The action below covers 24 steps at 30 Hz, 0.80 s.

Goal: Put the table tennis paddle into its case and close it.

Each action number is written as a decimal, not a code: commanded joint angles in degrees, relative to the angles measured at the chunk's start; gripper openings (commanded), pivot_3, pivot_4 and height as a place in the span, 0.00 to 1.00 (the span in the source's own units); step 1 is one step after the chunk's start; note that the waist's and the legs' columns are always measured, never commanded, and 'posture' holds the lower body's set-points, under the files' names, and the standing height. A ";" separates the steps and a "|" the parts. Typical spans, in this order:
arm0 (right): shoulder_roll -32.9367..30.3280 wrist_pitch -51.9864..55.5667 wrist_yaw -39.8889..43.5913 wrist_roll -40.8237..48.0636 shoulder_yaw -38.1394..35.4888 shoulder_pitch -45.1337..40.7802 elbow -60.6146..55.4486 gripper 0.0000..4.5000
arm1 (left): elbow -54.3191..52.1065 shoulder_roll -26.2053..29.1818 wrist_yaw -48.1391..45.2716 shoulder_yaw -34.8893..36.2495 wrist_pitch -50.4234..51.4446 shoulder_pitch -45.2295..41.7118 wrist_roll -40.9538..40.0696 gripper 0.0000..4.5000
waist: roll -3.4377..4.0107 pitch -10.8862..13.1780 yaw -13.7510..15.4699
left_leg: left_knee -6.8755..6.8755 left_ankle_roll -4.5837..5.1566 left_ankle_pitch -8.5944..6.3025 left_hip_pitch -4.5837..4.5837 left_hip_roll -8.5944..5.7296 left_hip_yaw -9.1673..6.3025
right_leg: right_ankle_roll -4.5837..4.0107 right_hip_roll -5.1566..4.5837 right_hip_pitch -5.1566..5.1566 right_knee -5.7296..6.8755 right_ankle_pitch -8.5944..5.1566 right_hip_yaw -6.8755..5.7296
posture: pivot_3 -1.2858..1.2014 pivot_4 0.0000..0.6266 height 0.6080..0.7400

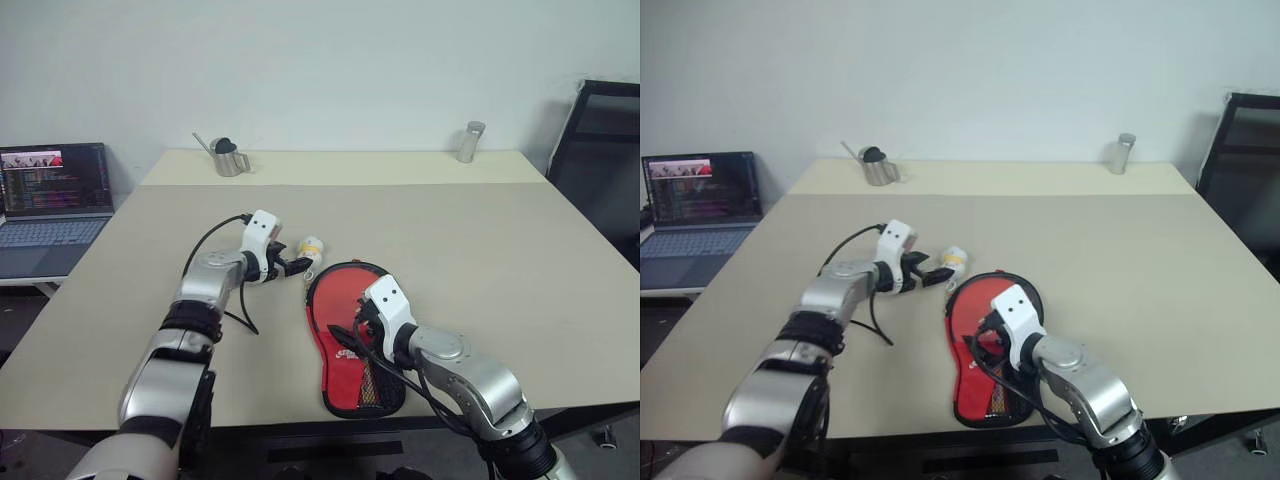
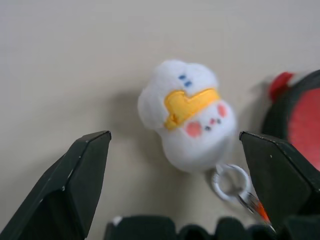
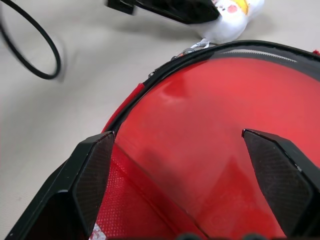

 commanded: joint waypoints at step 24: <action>2.46 0.10 0.11 -2.40 -0.68 -0.62 -0.25 1.00 | 18.33 -6.95 6.01 4.40 -9.57 -8.45 5.35 0.38 | -0.01 -0.01 -0.24 | 0.03 -0.01 0.01 0.00 0.02 -0.03 | -0.01 -0.02 0.01 0.10 0.00 -0.14 | 0.52 0.24 1.00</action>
